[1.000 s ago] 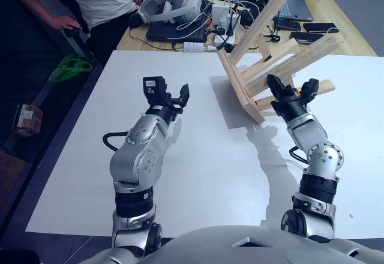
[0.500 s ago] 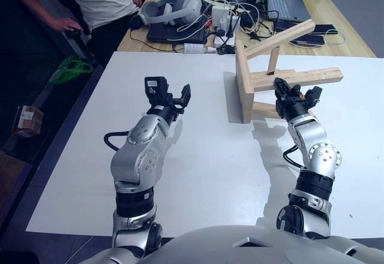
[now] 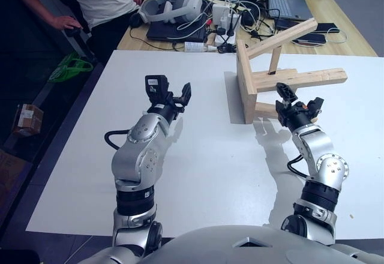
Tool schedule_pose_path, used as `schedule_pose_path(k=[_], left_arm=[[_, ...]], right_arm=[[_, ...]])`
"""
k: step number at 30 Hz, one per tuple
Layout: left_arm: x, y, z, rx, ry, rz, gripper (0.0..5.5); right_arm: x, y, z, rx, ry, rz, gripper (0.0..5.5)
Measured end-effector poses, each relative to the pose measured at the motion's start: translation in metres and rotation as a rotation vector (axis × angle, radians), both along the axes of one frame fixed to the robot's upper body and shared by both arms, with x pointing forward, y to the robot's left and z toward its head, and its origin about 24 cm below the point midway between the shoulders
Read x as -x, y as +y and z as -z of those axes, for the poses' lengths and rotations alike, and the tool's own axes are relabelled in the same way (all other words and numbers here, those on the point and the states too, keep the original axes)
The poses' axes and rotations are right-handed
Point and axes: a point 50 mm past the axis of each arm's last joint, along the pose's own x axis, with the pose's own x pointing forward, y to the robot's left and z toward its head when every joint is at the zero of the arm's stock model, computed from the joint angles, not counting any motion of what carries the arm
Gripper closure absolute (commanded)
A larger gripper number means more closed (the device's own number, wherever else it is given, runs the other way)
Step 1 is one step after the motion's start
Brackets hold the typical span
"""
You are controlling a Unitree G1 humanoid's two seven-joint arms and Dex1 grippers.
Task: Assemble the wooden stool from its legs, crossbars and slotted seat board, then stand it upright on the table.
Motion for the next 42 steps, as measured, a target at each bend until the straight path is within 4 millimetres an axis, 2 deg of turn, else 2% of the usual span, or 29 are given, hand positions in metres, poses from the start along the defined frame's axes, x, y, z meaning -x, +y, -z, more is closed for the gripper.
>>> schedule_pose_path(k=[4,8,10,12,15,20,21,25,27,31,34,42], left_arm=[[-0.001,0.0,0.0,-0.006,-0.006,-0.001,2.09],[-0.001,0.001,-0.001,-0.009,-0.008,-0.007,2.09],[-0.001,0.002,-0.001,-0.009,-0.009,-0.011,2.09],[-0.001,0.002,0.0,-0.008,-0.009,-0.011,2.09],[0.0,0.002,0.0,-0.007,-0.012,-0.009,2.09],[0.0,0.002,0.0,-0.005,-0.018,-0.01,2.09],[0.0,0.002,0.0,-0.005,-0.018,-0.01,2.09],[0.0,0.002,0.001,-0.005,-0.017,-0.011,2.09],[0.0,0.001,0.003,-0.005,-0.01,-0.01,2.09],[0.0,0.0,0.004,-0.006,-0.007,-0.007,2.09],[0.0,0.0,0.005,-0.009,-0.005,-0.007,2.09],[0.0,-0.001,0.005,-0.014,-0.005,0.002,2.09]], right_arm=[[0.016,-0.007,-0.016,0.201,-0.067,-0.078,1.11],[0.039,-0.001,-0.05,0.649,-0.258,-0.353,1.11],[0.046,0.007,-0.059,0.878,-0.332,-0.529,1.11],[0.046,0.012,-0.069,1.08,-0.446,-0.616,1.11],[0.037,0.013,-0.08,1.44,-0.665,-0.585,1.11],[0.021,0.008,-0.073,2.023,-0.826,-0.54,1.11],[0.018,0.007,-0.067,2.17,-0.856,-0.551,1.11],[0.006,0.005,-0.048,2.55,-0.941,-0.611,1.11],[-0.007,0.005,-0.032,2.762,-0.98,-0.673,1.11],[-0.023,0.013,-0.02,2.869,-0.969,-0.669,1.11],[-0.028,0.013,-0.009,2.868,-0.927,-0.685,1.6],[-0.035,0.014,-0.011,2.79,-0.837,-0.603,2.85]])
